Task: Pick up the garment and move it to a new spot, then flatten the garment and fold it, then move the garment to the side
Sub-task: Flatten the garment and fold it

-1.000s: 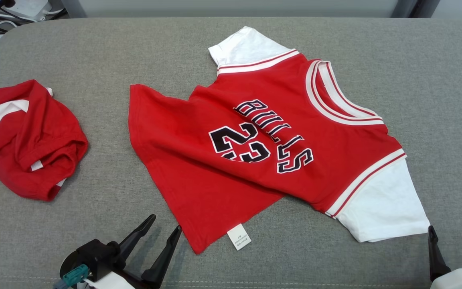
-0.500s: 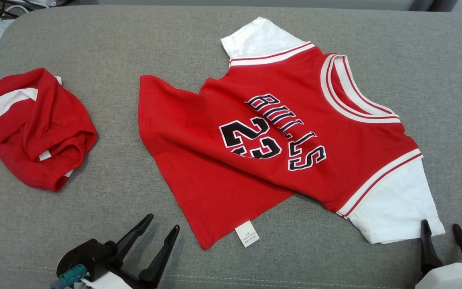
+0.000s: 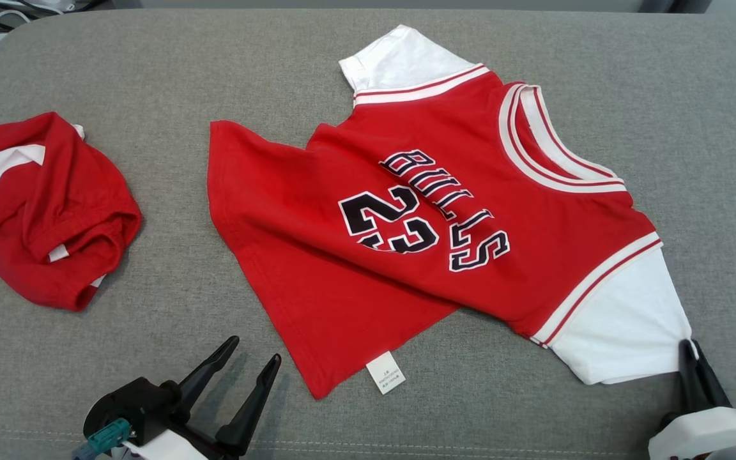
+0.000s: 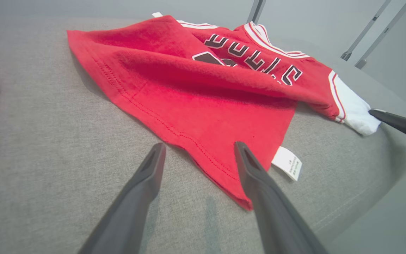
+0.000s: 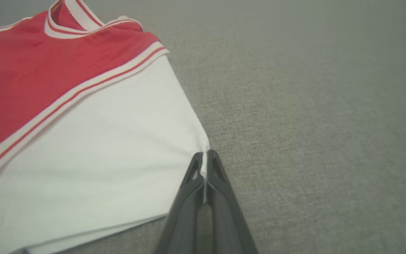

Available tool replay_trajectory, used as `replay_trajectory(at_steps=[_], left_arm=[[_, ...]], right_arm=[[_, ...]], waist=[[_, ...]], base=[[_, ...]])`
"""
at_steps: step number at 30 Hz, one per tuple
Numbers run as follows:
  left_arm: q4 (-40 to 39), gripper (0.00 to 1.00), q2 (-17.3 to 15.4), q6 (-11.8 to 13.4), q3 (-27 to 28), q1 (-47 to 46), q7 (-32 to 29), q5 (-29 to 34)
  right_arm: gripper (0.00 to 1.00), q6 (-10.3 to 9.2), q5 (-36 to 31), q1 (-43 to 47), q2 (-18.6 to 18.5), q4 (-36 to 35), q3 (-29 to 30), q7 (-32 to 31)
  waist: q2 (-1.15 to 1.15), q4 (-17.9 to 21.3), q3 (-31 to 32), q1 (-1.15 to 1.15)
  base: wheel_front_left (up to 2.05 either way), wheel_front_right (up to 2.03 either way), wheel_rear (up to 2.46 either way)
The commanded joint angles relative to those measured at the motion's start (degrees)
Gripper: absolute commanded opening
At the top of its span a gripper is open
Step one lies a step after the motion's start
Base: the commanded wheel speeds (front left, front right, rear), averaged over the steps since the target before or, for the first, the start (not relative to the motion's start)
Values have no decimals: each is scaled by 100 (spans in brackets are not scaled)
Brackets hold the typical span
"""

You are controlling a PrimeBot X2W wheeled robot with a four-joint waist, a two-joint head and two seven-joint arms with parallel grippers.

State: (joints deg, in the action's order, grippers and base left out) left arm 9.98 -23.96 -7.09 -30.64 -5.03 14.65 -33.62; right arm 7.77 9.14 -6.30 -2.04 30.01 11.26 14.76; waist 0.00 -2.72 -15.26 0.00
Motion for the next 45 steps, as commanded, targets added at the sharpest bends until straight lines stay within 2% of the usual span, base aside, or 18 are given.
replay_trajectory(at_steps=[1, 7, 11, 18, 23, 30, 40, 41, 42, 43, 44, 45], left_arm=[[-130, 100, -109, -40, 227, -96, 35, 42], [-289, 100, -105, -40, 138, -130, 35, -15], [-393, 100, -137, -40, -80, -171, 35, -27], [-272, 100, -191, -40, -498, -219, 35, -92], [-114, 100, -258, -40, -723, -320, 35, 195], [31, 100, -265, -40, -595, -303, 35, 614], [187, 100, -287, -40, -624, -313, 35, 849], [195, 91, -299, -40, -650, -324, 35, 899], [209, 66, -306, -40, -679, -333, 35, 941], [209, 66, -306, -40, -679, -333, 35, 941], [241, 14, -315, -40, -743, -356, 35, 1007], [254, 0, -315, -40, -764, -366, 35, 1018]], right_arm=[[0, -28, 79, 24, -84, -63, -4, 18], [0, -28, 140, 104, -84, -821, 313, 22], [0, -28, 150, 172, -84, -1098, 243, 23], [0, -28, 119, 141, -84, -1210, -2, 23], [0, -28, 24, 72, -84, -1296, -78, 0], [0, -28, 31, -36, -84, -1445, -229, -19], [0, -28, -4, -94, -84, -1520, -234, -50], [0, -28, -10, -99, -84, -1522, -231, -56], [0, -28, -7, -107, -84, -1524, -232, -62], [0, -28, -7, -107, -84, -1524, -232, -62], [0, -28, 8, -129, -84, -1534, -246, -73], [0, -28, 7, -141, -84, -1541, -252, -75]], waist=[[0, 14, 4, 0], [0, 62, 11, 0], [0, 106, -7, 0], [0, 238, -92, 0], [0, 322, -177, 0], [0, 452, -332, 0], [0, 487, -398, 0], [0, 485, -399, 0], [0, 486, -402, 0], [0, 486, -402, 0], [0, 488, -412, 0], [0, 491, -418, 0]], base=[[0, 0, 0], [0, 0, 0], [0, 0, 0], [0, 0, 0], [0, 0, 0], [0, 0, 0], [0, 0, 0], [0, 0, 0], [0, 0, 0], [0, 0, 0], [0, 0, 0], [0, 0, 0]])
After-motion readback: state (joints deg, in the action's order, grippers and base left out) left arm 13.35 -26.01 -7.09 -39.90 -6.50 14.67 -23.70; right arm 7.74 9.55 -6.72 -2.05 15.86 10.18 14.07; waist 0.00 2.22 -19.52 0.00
